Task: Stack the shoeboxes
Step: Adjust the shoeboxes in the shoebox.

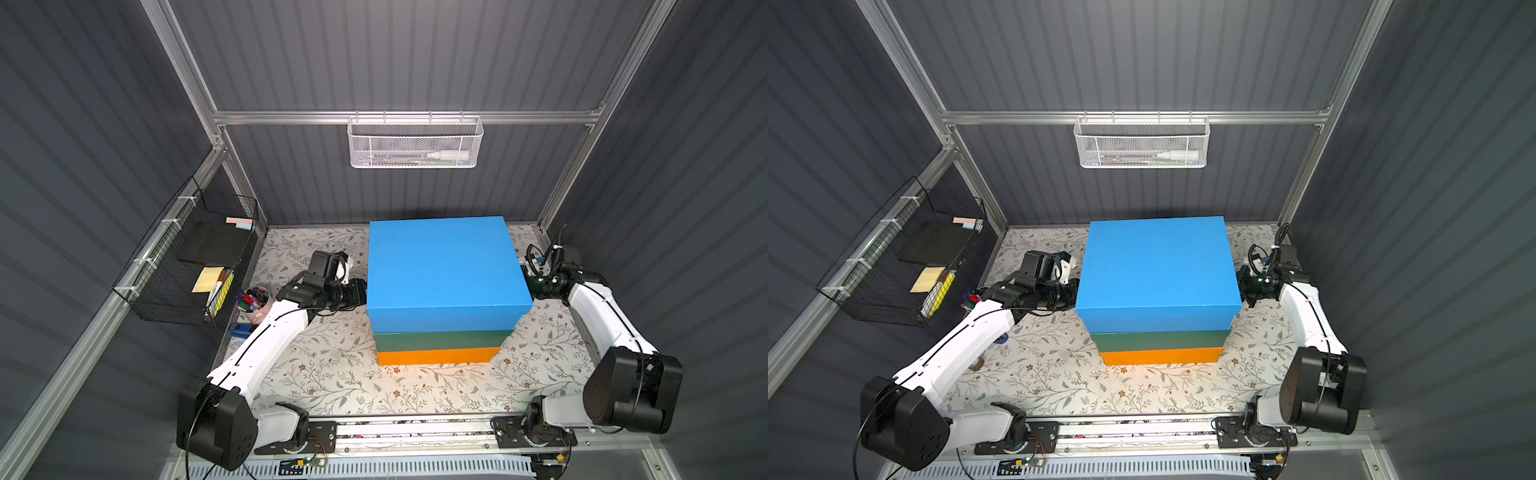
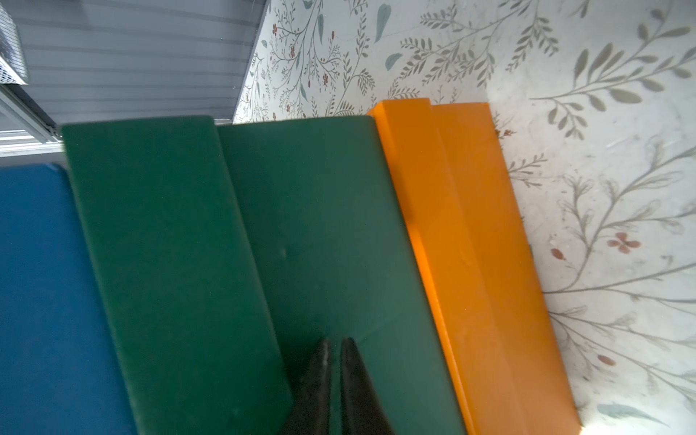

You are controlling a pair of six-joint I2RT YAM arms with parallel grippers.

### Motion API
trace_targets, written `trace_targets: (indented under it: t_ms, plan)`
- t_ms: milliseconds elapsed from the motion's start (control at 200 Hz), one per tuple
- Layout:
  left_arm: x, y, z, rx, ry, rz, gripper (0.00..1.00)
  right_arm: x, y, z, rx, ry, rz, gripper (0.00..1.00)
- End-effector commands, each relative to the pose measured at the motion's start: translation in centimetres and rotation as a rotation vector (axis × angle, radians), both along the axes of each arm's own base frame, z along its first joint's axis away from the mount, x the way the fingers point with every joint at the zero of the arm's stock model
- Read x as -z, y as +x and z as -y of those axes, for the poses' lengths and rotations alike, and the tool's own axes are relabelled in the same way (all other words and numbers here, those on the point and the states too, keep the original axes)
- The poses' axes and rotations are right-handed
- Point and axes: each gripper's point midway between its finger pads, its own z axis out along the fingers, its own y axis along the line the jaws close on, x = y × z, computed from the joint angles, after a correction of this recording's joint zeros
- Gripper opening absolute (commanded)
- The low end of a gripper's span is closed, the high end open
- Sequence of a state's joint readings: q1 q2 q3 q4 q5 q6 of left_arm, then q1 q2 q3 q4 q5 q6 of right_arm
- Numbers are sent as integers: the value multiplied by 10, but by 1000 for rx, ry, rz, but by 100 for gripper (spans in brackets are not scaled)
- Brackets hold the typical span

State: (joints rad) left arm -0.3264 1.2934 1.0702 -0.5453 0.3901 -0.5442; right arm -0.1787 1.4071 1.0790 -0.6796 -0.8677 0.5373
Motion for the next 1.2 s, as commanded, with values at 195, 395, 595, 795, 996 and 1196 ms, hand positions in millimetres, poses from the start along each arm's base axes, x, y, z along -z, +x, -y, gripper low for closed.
trace_targets:
  t_ms: [195, 395, 595, 795, 996, 1196]
  plan:
    - [-32, 27, 13, 67, 20, 124, 56, -5, -9, -8, -28, 21, -9, 15]
    - [-38, 27, 14, 56, 1, 130, 54, -7, -7, -8, -29, 24, -6, 15]
    - [-37, 9, 18, 61, -68, 107, 51, -6, -5, -8, -30, 28, -2, 15]
    - [-30, 2, 15, 47, -81, 89, 50, -7, -4, -9, -32, 34, -2, 15]
    - [-28, 1, 14, 43, -77, 87, 50, -6, -5, -10, -32, 37, -5, 15]
    - [-27, 2, 12, 36, -62, 89, 51, -5, -6, -10, -33, 37, -5, 15]
